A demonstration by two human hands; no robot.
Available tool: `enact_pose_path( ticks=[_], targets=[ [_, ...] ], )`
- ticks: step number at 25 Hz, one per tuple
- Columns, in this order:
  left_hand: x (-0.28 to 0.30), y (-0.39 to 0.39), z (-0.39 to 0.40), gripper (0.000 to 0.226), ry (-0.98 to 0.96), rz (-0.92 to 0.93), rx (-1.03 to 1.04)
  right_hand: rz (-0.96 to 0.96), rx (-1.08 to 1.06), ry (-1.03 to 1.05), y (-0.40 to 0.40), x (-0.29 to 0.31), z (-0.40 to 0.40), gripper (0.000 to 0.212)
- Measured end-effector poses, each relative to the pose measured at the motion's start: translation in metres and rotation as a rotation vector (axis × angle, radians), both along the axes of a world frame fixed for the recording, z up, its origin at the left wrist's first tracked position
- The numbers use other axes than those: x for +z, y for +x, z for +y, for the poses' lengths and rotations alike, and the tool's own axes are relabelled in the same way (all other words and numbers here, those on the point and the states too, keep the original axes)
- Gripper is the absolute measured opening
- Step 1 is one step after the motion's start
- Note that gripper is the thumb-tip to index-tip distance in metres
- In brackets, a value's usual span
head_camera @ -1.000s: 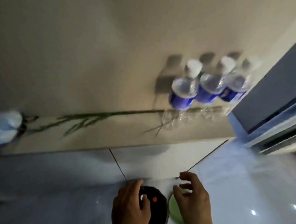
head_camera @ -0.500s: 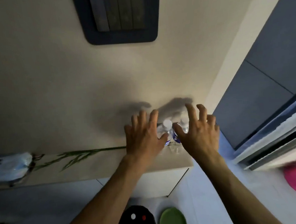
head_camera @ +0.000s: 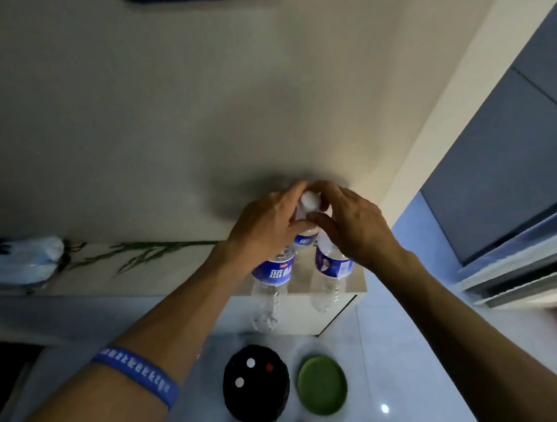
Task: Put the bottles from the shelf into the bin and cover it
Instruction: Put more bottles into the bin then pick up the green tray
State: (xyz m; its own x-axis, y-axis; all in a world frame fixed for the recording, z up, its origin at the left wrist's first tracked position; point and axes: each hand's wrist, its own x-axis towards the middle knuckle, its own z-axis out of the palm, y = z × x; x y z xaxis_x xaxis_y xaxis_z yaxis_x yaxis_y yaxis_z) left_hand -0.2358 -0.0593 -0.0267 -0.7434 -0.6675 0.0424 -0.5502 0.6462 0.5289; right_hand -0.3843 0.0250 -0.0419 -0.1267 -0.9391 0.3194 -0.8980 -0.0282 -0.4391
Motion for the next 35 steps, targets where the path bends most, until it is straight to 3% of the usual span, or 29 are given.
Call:
enact_pose_path(
  ticks=[3, 6, 12, 16, 21, 25, 31, 35],
  targets=[
    [0.010, 0.035, 0.025, 0.039, -0.001, 0.102, 0.033, -0.245, 0.041, 0.042, 0.032, 0.010, 0.023, 0.028],
    [-0.017, 0.096, 0.058, 0.033, 0.076, 0.098, 0.128, -0.320, -0.005, 0.038, 0.091, -0.016, 0.050, 0.023],
    [-0.163, 0.222, 0.109, 0.025, 0.278, 0.027, 0.423, -0.373, -0.459, 0.281, 0.165, -0.177, 0.119, 0.010],
    [-0.286, 0.280, 0.134, 0.023, 0.362, -0.027, 0.600, -0.364, -0.603, 0.427, 0.185, -0.305, 0.136, 0.013],
    [-0.453, 0.275, 0.146, 0.020, 0.468, -0.162, 0.610, -0.312, -0.539, 0.522, 0.207, -0.472, 0.120, 0.018],
    [-0.564, 0.241, 0.127, 0.024, 0.429, -0.273, 0.500, -0.214, -0.427, 0.563, 0.215, -0.586, 0.098, 0.023],
    [-0.656, 0.208, 0.139, 0.028, 0.429, -0.336, 0.391, -0.099, -0.206, 0.635, 0.232, -0.665, 0.116, 0.017],
    [-0.685, 0.202, 0.148, 0.032, 0.390, -0.301, 0.369, 0.178, 0.113, 0.617, 0.229, -0.687, 0.149, 0.026]
  ],
)
